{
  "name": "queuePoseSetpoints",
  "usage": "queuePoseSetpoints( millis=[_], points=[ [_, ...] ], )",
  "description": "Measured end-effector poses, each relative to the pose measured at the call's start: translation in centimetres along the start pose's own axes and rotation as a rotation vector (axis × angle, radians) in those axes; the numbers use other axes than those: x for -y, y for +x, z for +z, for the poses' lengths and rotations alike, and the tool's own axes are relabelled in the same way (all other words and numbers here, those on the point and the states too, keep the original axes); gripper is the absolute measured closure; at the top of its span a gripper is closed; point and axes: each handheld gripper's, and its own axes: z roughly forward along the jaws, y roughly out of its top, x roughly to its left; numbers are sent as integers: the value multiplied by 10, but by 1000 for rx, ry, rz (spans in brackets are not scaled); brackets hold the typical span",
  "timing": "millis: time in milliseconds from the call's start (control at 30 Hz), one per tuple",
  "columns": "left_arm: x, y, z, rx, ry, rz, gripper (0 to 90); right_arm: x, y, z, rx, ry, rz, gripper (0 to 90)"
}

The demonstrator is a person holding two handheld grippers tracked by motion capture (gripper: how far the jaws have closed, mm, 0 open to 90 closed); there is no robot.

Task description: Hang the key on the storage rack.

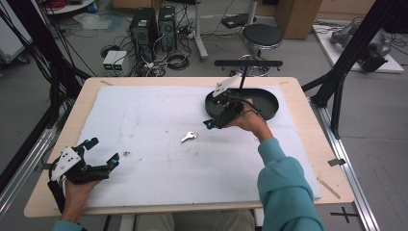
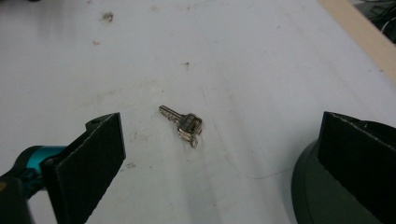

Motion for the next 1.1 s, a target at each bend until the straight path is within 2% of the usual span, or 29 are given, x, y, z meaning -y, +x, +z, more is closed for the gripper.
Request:
queuePoseSetpoints(
  millis=[67,100,133,167,267,467,533,567,667,733,900,967,1100],
  points=[
    [0,0,0,0,0,1,17,-1,0,10,-22,34,-15,6],
    [0,0,0,0,0,1,17,-1,1,14,-33,57,-8,7],
    [0,0,0,0,0,1,17,-1,1,14,-33,57,-8,7],
    [0,0,0,0,0,3,17,-1,1,23,-58,102,-14,7],
    [0,0,0,1,-1,3,17,1,1,35,-75,154,-31,7],
    [0,0,0,2,-2,3,17,1,-1,49,-90,191,-50,7],
    [0,0,0,2,-1,3,17,1,0,52,-89,217,-42,7],
    [0,0,0,2,0,3,17,1,0,53,-86,213,-55,7],
    [0,0,0,2,-1,3,17,-1,1,58,-105,225,-43,7],
    [0,0,0,2,0,3,17,-2,2,63,-100,238,-62,7],
    [0,0,0,2,0,2,17,-2,4,73,-113,284,-72,8],
    [0,0,0,2,0,0,17,-1,4,77,-121,293,-80,37],
    [0,0,0,2,0,0,17,-1,4,82,-136,316,-66,49]
  ],
)
